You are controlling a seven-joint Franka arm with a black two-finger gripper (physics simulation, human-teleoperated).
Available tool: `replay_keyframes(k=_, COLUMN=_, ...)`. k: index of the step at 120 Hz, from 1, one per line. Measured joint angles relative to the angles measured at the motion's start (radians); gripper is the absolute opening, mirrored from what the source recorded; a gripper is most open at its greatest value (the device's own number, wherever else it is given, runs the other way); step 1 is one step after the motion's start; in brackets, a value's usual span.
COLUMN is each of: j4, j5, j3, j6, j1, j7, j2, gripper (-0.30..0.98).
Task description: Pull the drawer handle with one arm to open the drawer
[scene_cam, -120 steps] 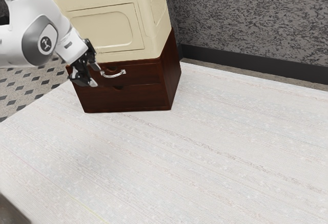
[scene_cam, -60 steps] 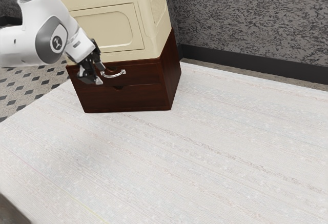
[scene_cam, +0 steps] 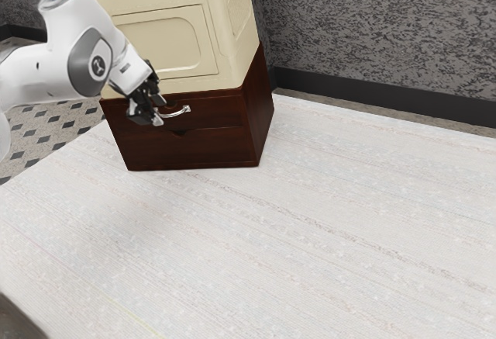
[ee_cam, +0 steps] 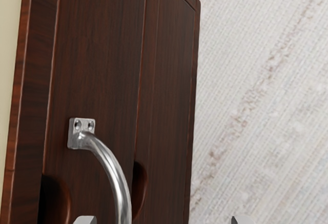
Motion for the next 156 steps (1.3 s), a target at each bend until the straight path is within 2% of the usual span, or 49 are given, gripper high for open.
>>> replay_keyframes(k=92, j4=0.014, j5=-0.015, j3=0.0, j6=0.056, j1=0.025, j7=0.008, j2=0.046, gripper=0.28)
replay_keyframes(k=156, j4=0.007, j5=-0.035, j3=-0.007, j6=0.078, j1=0.028, j7=0.01, j2=0.054, gripper=0.19)
